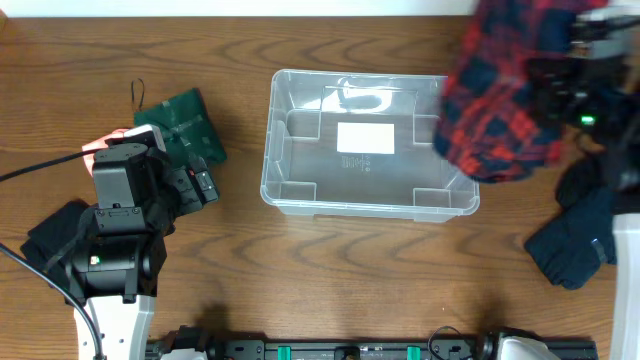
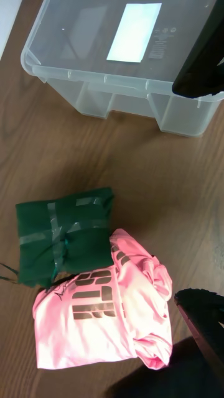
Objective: Pack container
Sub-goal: 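Lift the plaid shirt and lower it into the container, release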
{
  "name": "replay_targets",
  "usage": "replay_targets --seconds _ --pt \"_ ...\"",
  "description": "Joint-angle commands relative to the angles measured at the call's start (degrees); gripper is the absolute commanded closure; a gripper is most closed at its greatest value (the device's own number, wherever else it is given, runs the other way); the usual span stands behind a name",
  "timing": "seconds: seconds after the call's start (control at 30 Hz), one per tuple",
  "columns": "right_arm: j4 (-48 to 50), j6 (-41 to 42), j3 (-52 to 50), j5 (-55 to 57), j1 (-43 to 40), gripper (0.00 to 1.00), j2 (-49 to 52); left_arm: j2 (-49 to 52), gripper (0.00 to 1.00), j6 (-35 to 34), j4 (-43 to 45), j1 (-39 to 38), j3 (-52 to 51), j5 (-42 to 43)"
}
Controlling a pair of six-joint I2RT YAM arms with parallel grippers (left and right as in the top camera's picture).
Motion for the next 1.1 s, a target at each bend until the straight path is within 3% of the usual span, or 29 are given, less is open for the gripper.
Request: replay_targets --seconds 0.0,0.27,0.47,0.9,1.07 --pt "0.55 -3.23 0.48 -0.81 5.64 0.99 1.75 -0.09 0.02 -0.09 -0.24 -0.17 1.38 -0.44" --pt "0.33 -15.28 0.48 -0.83 13.90 0.99 7.74 -0.02 0.02 -0.11 -0.66 -0.17 1.38 -0.44" --pt "-0.35 -16.85 0.48 -1.14 17.25 0.99 11.02 0.52 0.02 -0.11 -0.72 -0.17 1.38 -0.44" --pt "-11.67 -50.21 0.48 -3.82 23.74 0.99 18.91 1.25 0.02 -0.11 -0.81 -0.17 1.38 -0.44" --pt "-11.80 -55.60 0.48 -3.34 25.33 0.99 24.92 1.25 0.02 -0.11 -0.81 -0.17 1.38 -0.44"
